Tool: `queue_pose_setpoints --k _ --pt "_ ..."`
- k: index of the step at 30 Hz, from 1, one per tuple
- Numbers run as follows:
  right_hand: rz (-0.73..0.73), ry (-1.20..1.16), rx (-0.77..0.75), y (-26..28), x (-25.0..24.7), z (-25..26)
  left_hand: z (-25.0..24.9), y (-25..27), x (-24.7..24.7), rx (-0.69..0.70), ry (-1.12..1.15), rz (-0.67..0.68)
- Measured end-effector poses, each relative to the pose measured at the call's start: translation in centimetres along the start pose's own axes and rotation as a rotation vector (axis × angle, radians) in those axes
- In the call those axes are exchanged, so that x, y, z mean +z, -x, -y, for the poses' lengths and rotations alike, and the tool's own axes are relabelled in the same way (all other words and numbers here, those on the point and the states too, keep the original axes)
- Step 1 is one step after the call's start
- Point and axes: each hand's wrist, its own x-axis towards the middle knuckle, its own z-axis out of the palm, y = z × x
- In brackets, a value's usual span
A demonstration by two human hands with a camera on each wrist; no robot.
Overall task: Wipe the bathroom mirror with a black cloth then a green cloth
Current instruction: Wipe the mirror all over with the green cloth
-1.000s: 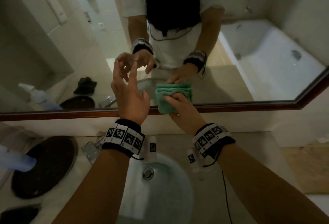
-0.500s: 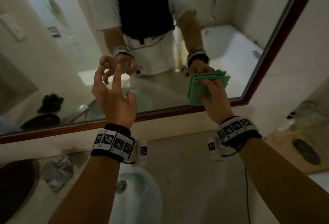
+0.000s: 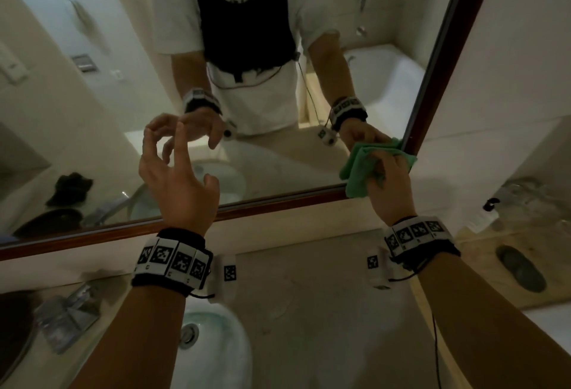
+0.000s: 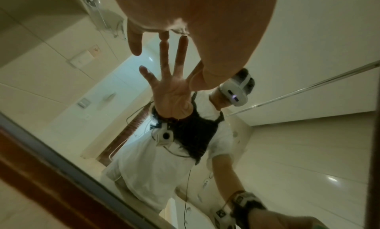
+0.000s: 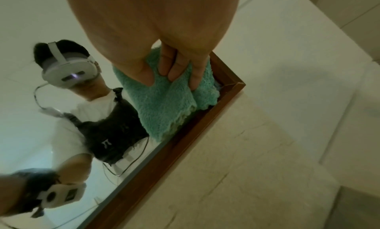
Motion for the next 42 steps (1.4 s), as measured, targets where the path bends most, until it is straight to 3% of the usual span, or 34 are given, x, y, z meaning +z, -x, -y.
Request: queue_pose_setpoints --k 3,10,13,17,19,21,24,29,31,36,42 --pt "-0.070 -0.053 0.017 -0.5 -0.3 1.1 -0.3 0.0 0.0 -0.032 -0.010 0.031" --pt "-0.315 -0.080 -0.132 -3.8 -1.8 5.5 -0.2 0.2 -0.4 -0.068 0.035 0.045" --pt "-0.226 -0.077 -0.211 -3.2 0.6 9.4 -0.3 0.3 -0.3 -0.071 0.050 0.046" --pt "0.012 0.153 -0.582 -1.2 7.4 16.0 -0.1 0.3 -0.4 -0.078 0.082 0.033" --pt "0.118 0.279 -0.639 0.0 9.8 18.6 0.3 0.1 -0.6 -0.056 0.103 0.015" --pt "0.145 0.307 -0.645 0.2 10.5 19.0 0.6 0.0 -0.7 -0.041 0.096 0.004" --pt "0.083 0.137 -0.617 -0.7 8.6 16.2 0.7 0.0 -1.0 -0.043 0.078 -0.002" --pt "-0.199 0.062 -0.219 -3.1 2.0 9.0 0.5 0.1 -1.1 -0.039 0.101 0.000" --pt "-0.289 0.034 -0.159 -4.0 0.1 7.7 0.6 0.2 -0.9 -0.019 0.090 -0.014" --pt "-0.355 0.001 -0.140 -3.7 0.6 8.4 0.8 0.3 -0.8 0.047 0.107 -0.039" --pt "-0.331 0.088 -0.279 -3.0 4.4 13.0 2.4 0.1 -1.8 0.178 0.189 -0.004"
